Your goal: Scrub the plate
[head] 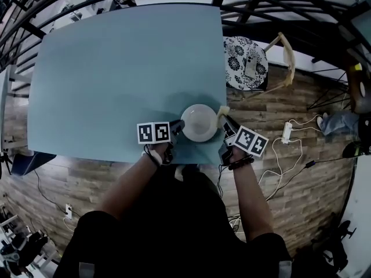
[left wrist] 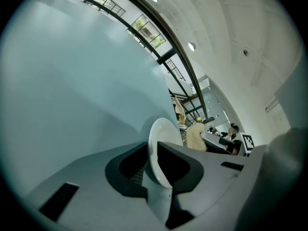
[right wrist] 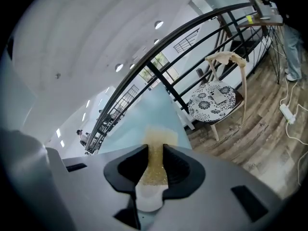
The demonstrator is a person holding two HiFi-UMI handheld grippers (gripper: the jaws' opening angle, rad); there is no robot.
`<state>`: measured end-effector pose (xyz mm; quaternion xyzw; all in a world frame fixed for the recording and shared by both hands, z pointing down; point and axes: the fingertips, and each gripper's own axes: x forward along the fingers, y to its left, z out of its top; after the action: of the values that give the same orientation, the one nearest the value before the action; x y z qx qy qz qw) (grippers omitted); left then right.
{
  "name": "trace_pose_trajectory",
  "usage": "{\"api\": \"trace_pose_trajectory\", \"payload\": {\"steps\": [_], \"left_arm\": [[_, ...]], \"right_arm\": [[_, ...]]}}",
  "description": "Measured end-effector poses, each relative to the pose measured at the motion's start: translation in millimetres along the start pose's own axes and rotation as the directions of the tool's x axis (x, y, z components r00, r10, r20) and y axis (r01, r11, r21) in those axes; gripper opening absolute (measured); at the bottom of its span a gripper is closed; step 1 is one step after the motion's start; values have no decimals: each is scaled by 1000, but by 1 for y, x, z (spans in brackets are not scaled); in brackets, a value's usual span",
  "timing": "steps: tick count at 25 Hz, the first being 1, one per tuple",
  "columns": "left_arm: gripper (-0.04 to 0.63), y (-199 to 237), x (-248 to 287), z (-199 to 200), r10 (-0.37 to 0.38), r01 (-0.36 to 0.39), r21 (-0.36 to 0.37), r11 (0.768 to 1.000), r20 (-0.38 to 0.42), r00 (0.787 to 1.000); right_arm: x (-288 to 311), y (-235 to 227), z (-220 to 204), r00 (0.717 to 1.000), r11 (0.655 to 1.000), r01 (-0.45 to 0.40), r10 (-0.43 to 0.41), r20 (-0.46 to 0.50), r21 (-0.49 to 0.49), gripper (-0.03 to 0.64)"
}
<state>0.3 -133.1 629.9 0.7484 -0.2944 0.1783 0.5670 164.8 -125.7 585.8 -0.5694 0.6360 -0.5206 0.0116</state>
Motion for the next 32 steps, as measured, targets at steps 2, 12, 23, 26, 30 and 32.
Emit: {"api": "trace_pose_trajectory", "payload": {"steps": [2,12,23,26,30,32], "left_arm": [[57,4,-8,-1,8,-7,-8,1000,20,1000],[123,11,-26,23,-25,17,109,994,73,997],[123,-38,-123,90,-38,-155,534,831,333,942],[123,-66,-163,107,-64,-229,633,739,405,912],[121,-107,-209,118,-135,-250,624,740,502,855],[121,-128,-219,111,-191,-175,567,805,527,828]], "right_arm": [[-14,-5,-1,1000,1000,7,-8,19,28,104],[-38,5,4,998,999,-16,17,60,-32,104],[-60,104,-31,984,948,-169,178,11,-268,104],[-76,130,-28,975,921,-192,217,39,-339,104],[-97,162,-22,954,867,-220,287,87,-447,104],[-107,179,-21,940,841,-230,323,113,-491,104]]}}
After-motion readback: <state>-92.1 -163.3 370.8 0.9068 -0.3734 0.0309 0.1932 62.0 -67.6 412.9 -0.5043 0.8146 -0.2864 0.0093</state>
